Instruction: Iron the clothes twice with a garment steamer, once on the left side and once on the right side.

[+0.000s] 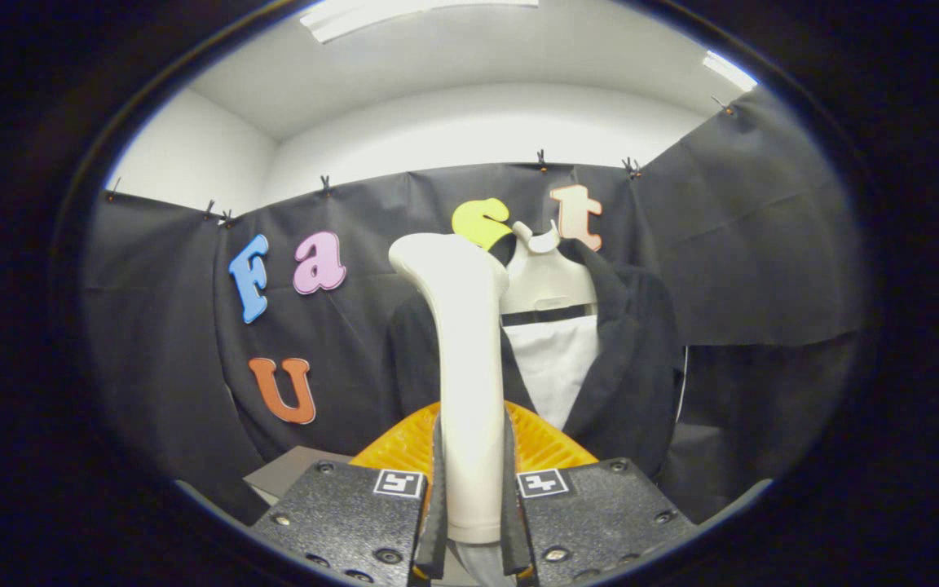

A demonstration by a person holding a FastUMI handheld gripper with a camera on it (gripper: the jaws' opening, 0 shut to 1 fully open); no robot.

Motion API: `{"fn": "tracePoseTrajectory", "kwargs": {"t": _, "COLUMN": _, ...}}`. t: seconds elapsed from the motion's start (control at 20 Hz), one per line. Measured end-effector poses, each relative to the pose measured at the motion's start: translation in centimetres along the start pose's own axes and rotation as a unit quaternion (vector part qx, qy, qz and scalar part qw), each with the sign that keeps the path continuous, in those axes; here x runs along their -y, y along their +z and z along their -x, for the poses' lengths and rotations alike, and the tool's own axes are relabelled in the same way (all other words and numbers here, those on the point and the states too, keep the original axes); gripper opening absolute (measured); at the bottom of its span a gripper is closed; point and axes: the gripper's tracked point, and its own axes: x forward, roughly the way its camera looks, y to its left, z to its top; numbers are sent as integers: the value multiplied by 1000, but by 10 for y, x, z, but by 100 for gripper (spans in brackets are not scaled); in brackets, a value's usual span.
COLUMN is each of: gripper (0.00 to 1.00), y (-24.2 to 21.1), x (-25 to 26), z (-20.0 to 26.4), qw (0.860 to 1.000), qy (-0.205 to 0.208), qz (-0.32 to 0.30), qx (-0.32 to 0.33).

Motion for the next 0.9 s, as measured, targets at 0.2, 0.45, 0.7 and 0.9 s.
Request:
{"fn": "tracePoseTrajectory", "kwargs": {"t": 0.2, "gripper": 29, "y": -4, "x": 11, "z": -11, "qw": 999, "qy": 23, "qz": 24, "qx": -6}}
{"fn": "tracePoseTrajectory", "kwargs": {"t": 0.45, "gripper": 29, "y": -45, "x": 28, "z": -13, "qw": 999, "qy": 31, "qz": 27, "qx": -21}}
{"fn": "tracePoseTrajectory", "kwargs": {"t": 0.7, "gripper": 29, "y": -73, "x": 39, "z": -5, "qw": 998, "qy": 33, "qz": 35, "qx": -37}}
{"fn": "tracePoseTrajectory", "kwargs": {"t": 0.9, "gripper": 29, "y": -104, "x": 47, "z": 1, "qw": 997, "qy": 28, "qz": 36, "qx": -69}}
